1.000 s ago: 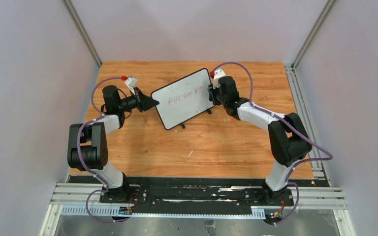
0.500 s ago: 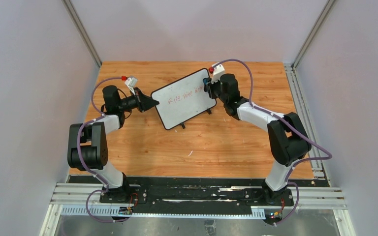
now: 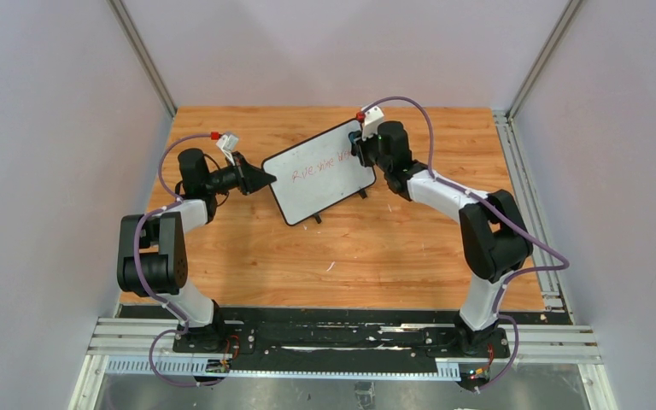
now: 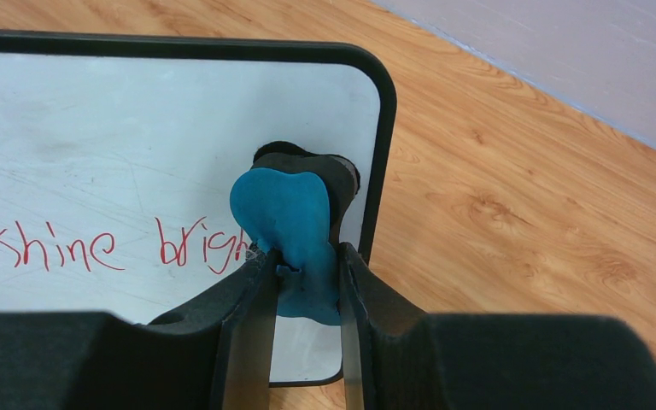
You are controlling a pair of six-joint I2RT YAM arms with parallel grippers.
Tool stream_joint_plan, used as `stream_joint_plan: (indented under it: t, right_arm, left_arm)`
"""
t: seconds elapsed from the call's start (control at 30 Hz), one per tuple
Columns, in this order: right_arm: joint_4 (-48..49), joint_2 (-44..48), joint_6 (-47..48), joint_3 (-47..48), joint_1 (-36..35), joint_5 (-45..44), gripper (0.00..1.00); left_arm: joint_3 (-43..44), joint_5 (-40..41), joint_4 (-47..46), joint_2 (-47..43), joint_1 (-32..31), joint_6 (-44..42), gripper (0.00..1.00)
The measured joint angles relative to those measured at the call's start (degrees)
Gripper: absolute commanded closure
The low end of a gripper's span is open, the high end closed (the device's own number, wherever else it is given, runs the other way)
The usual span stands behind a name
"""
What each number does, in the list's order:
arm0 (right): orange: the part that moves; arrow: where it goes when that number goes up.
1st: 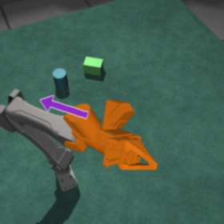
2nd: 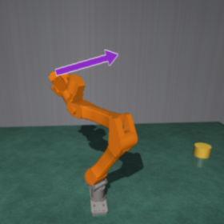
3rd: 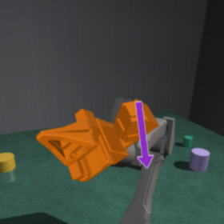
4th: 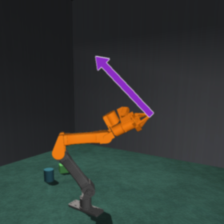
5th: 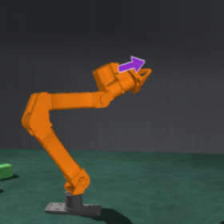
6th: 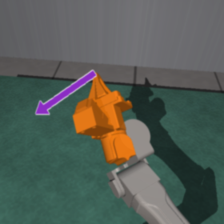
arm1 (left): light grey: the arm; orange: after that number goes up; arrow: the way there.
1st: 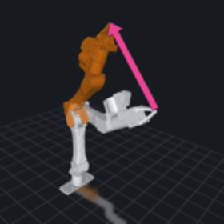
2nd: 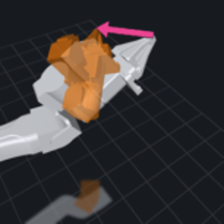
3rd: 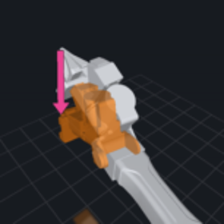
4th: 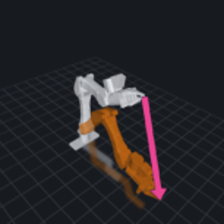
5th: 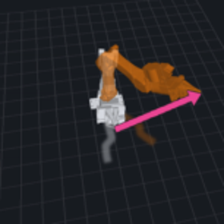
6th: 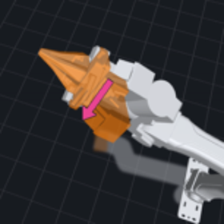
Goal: Erase the whiteboard
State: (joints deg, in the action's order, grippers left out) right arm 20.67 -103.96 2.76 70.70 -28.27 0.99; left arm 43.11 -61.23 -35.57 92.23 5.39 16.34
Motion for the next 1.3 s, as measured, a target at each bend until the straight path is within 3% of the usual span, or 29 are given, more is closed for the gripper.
stream_joint_plan:
  t: [0.33,0.77,1.07,1.3]
  right_arm:
    - [-2.29,-1.27,0.02,1.29,-0.52,1.9,0.99]
    - [-3.08,-1.29,-0.5,1.81,-7.39,3.52,0.99]
    - [-4.31,-2.69,-0.31,2.95,-5.62,3.96,0.99]
    - [-4.74,-2.69,-1.42,2.95,-0.39,5.11,0.99]
  left_arm:
    - [0.0,0.09,0.2,0.0,0.0,-0.02,1.0]
    - [0.0,0.09,0.39,0.0,0.0,-0.24,1.0]
    - [0.07,0.44,0.63,0.0,-0.02,-0.22,1.0]
    - [0.09,0.57,0.85,0.0,-0.07,-0.22,1.0]
